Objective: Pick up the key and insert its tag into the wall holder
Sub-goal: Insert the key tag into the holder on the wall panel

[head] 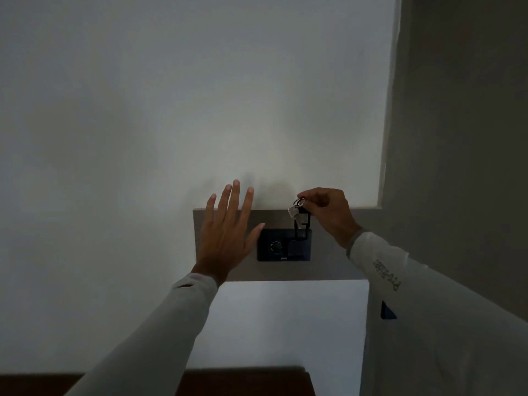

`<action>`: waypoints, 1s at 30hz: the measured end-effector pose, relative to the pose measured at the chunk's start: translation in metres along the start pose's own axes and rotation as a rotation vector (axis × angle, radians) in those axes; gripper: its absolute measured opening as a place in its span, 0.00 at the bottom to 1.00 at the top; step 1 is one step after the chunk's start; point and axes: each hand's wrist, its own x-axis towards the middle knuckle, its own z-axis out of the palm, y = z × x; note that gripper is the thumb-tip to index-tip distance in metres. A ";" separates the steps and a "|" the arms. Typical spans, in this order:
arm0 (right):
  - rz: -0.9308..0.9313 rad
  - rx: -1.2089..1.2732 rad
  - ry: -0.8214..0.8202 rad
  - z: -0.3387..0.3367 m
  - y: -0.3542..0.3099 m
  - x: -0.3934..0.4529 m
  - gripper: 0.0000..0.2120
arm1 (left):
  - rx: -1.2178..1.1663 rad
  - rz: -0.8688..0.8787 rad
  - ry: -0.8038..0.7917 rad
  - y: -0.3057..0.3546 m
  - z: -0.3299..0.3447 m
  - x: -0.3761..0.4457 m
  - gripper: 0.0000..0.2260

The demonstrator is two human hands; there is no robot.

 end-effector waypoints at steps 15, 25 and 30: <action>-0.088 -0.083 -0.054 0.032 0.107 0.047 0.08 | 0.008 0.007 0.026 0.001 0.107 0.012 0.33; -0.597 -0.809 -0.019 0.028 0.125 0.022 0.16 | -0.026 -0.013 0.002 0.006 0.129 0.001 0.31; -0.629 -0.897 -0.016 0.030 0.148 0.018 0.22 | -0.049 -0.029 0.002 0.008 0.132 -0.001 0.31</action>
